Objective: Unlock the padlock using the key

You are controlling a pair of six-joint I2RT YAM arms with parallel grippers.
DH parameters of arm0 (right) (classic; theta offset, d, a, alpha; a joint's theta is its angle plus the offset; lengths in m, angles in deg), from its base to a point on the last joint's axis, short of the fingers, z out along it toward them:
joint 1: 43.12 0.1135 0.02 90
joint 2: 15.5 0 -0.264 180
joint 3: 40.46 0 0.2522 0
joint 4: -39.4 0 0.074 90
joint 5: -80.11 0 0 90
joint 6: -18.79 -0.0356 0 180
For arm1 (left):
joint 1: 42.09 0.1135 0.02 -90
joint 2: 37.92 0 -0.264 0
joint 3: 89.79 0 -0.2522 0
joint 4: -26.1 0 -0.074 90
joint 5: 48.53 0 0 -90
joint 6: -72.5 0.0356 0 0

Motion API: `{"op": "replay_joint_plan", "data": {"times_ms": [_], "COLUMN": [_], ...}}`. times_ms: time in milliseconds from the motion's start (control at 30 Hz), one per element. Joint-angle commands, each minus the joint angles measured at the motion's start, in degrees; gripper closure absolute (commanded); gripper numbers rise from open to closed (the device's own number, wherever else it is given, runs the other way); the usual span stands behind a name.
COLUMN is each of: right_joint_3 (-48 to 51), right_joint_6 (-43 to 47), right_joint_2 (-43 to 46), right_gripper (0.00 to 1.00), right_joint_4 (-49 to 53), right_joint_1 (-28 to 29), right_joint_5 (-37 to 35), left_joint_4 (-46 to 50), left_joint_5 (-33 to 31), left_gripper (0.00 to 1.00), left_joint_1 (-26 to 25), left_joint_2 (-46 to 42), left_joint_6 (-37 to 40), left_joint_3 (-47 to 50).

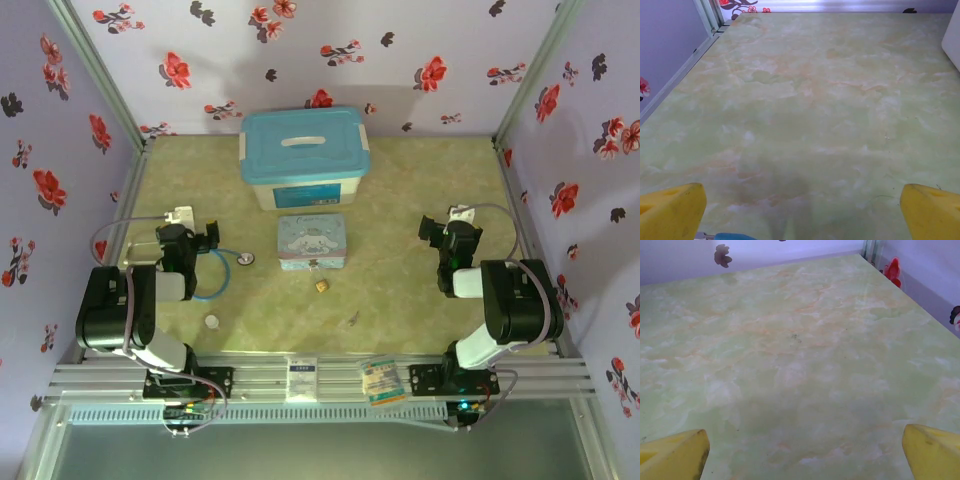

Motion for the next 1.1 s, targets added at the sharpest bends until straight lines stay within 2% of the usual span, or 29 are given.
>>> {"op": "replay_joint_plan", "data": {"times_ms": [0, 1067], "right_joint_3": [-0.32, -0.29], "right_joint_6": [1.01, 0.18], "right_joint_2": [-0.20, -0.24], "right_gripper": [0.01, 0.01], "right_joint_4": [-1.20, -1.22], "right_joint_1": [-0.23, -0.93], "right_joint_5": [0.73, 1.31], "left_joint_4": [-1.53, -1.26], "left_joint_5": [0.37, 0.78], "left_gripper": [0.00, 0.00], "left_joint_1": [-0.41, 0.37], "left_joint_2": [0.36, 0.27], "left_joint_6": [1.04, 0.17], "left_joint_3": [-0.90, -0.92]}}
